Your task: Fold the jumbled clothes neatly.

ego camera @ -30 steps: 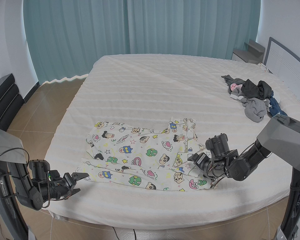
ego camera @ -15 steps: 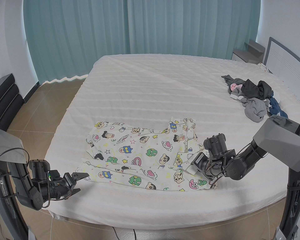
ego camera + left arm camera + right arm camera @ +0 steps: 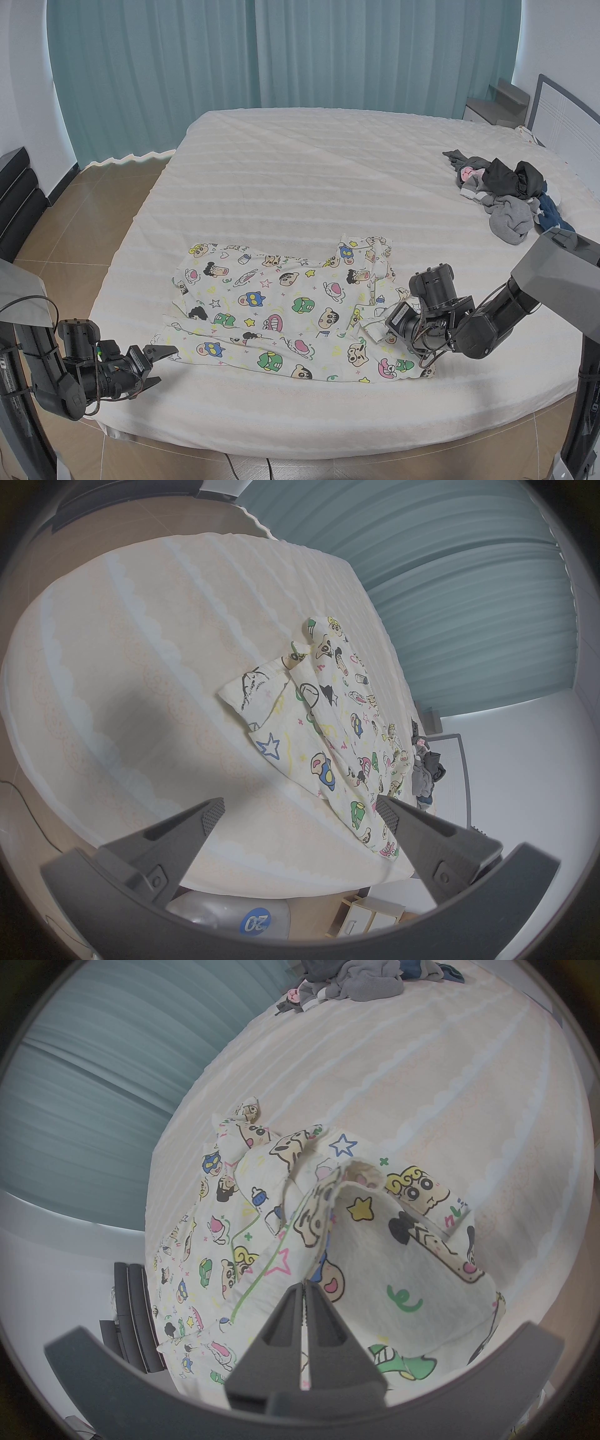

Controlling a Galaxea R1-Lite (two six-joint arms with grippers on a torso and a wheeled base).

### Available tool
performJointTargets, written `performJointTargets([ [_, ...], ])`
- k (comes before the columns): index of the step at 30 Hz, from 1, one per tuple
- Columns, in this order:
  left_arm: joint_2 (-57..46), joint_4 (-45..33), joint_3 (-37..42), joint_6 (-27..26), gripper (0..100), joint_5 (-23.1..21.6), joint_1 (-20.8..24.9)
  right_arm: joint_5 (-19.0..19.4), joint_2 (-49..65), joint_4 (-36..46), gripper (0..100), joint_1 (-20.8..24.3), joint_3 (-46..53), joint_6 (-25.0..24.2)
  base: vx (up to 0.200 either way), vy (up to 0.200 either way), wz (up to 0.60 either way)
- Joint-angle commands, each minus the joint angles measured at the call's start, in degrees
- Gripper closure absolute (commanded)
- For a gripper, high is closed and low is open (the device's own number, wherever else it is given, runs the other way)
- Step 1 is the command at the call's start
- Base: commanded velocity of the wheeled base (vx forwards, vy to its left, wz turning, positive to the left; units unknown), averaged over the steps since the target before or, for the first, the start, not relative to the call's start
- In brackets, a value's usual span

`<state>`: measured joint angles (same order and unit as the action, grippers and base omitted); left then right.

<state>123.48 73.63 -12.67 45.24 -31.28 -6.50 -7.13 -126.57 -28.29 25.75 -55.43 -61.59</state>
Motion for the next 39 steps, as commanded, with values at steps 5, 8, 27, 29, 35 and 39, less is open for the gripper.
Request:
performJointTargets([
  [5,0.1,0.02,0.01,0.02,0,-0.01,-0.01,0.01,2.74,0.26,100,0.53,0.85,0.24,0.0,0.0,0.0],
  [8,0.1,0.02,0.01,0.02,0,-0.01,-0.01,0.01,3.88,0.08,100,1.24,3.05,1.38,0.0,0.0,0.0],
  [27,0.1,0.02,0.01,0.02,0,-0.01,-0.01,0.1,12.32,0.61,100,3.43,6.3,4.99,0.0,0.0,0.0],
  [29,0.1,0.02,0.01,0.02,0,-0.01,-0.01,0.1,13.72,0.7,100,4.22,6.91,5.25,0.0,0.0,0.0],
  [35,0.1,0.02,0.01,0.02,0,-0.01,-0.01,0.01,15.92,5.27,100,4.93,6.39,6.04,0.0,0.0,0.0],
  [39,0.1,0.02,0.01,-0.06,0,-0.01,-0.01,0.01,17.41,7.55,100,5.63,6.12,6.3,0.0,0.0,0.0],
])
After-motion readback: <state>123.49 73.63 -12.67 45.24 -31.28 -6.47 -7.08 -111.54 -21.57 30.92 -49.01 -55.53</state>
